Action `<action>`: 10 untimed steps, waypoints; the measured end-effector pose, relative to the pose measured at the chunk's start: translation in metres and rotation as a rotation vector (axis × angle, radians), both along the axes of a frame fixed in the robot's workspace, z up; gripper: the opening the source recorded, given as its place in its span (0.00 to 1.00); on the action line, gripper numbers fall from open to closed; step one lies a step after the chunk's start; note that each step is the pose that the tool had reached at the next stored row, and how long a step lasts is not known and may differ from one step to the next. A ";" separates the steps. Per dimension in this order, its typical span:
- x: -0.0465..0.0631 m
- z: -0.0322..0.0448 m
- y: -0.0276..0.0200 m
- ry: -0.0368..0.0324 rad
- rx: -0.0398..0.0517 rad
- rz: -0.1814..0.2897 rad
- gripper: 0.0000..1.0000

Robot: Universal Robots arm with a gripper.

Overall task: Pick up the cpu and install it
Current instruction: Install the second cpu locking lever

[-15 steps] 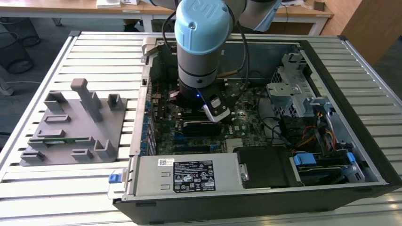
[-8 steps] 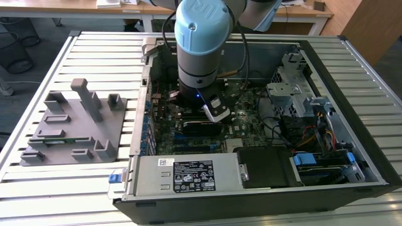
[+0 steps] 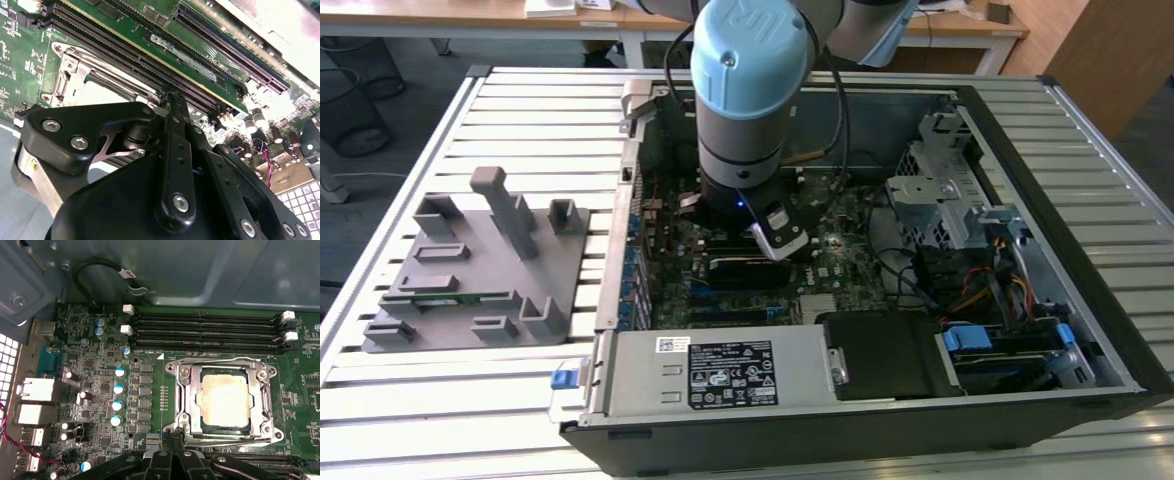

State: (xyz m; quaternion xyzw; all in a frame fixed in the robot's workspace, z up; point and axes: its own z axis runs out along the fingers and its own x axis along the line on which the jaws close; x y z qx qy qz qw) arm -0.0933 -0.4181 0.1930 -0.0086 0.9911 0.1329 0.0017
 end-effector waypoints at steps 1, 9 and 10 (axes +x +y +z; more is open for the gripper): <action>0.000 -0.0002 0.0001 -0.0001 0.0009 0.000 0.11; 0.000 -0.0009 0.0000 -0.0001 0.0052 0.000 0.11; 0.000 -0.0009 0.0001 -0.0002 0.0054 0.000 0.11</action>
